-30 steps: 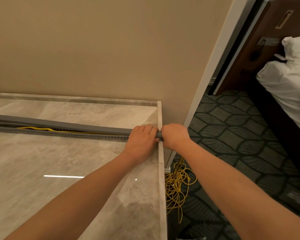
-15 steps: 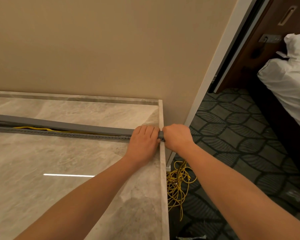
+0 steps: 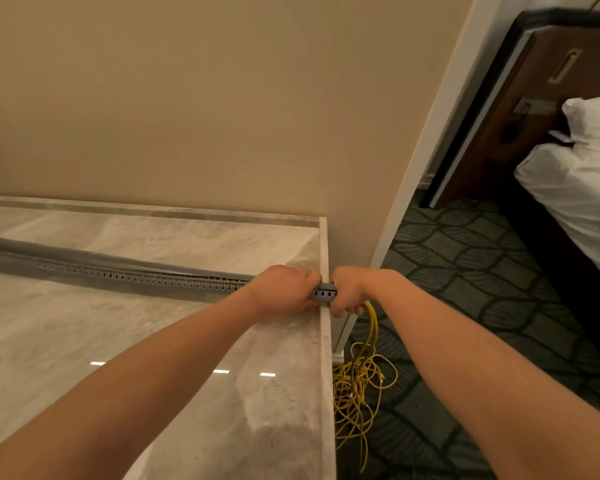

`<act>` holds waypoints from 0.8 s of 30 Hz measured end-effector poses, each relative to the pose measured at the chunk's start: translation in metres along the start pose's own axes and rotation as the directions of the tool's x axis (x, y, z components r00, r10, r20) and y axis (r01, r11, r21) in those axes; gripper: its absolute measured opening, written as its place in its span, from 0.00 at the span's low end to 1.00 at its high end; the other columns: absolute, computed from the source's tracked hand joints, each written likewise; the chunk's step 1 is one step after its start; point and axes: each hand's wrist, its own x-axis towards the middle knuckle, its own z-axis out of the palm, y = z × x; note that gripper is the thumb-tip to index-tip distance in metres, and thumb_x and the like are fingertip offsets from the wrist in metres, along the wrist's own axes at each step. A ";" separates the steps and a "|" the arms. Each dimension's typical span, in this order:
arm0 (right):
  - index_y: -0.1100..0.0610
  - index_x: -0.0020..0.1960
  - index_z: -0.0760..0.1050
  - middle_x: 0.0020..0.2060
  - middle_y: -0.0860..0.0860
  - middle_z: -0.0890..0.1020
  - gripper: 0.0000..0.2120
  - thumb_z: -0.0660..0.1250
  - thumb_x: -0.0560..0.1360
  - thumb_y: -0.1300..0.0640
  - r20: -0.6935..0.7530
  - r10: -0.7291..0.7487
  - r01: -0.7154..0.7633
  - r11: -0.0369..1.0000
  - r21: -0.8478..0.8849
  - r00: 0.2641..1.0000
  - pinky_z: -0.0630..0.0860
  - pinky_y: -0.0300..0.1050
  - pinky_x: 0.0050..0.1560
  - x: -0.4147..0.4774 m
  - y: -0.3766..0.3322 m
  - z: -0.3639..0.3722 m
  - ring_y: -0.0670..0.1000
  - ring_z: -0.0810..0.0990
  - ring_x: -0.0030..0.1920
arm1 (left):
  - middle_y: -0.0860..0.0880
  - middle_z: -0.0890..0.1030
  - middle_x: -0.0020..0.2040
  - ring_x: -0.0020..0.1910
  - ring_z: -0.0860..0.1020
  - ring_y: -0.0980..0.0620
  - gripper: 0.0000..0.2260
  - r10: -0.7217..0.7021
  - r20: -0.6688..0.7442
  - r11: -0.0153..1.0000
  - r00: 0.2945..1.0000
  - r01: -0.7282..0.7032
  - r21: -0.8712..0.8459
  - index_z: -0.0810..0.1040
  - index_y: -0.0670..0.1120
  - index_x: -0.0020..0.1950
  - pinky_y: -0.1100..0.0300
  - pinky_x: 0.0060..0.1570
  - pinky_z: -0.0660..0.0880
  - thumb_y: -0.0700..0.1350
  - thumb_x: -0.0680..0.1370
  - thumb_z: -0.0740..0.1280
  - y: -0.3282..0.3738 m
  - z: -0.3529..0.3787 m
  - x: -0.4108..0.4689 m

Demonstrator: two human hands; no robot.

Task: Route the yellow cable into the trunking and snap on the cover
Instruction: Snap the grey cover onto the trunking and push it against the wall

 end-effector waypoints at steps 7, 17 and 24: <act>0.52 0.45 0.72 0.41 0.49 0.77 0.17 0.77 0.63 0.52 -0.356 -0.222 0.211 0.975 -0.071 0.908 0.75 0.47 0.38 -0.019 0.010 0.001 0.51 0.76 0.40 | 0.46 0.79 0.46 0.36 0.74 0.48 0.15 0.029 0.128 0.992 0.991 -0.013 -0.123 0.67 0.47 0.54 0.56 0.36 0.67 0.59 0.79 0.58 -0.014 -0.007 0.009; 0.54 0.59 0.74 0.49 0.54 0.76 0.13 0.61 0.78 0.49 -0.451 -0.281 0.204 0.956 -0.213 0.847 0.73 0.51 0.47 -0.024 0.009 0.016 0.55 0.75 0.50 | 0.51 0.80 0.53 0.50 0.77 0.49 0.16 -0.176 -0.141 0.968 0.974 0.145 -0.205 0.74 0.51 0.58 0.55 0.46 0.68 0.60 0.78 0.60 -0.009 0.002 0.003; 0.56 0.64 0.71 0.56 0.54 0.78 0.15 0.59 0.80 0.53 -0.682 -0.242 0.215 0.968 -0.126 0.690 0.73 0.52 0.56 -0.020 0.004 0.050 0.56 0.74 0.57 | 0.51 0.78 0.61 0.58 0.76 0.49 0.17 -0.251 -0.177 0.950 0.951 0.207 -0.235 0.70 0.51 0.68 0.54 0.59 0.67 0.54 0.81 0.57 0.000 0.010 -0.001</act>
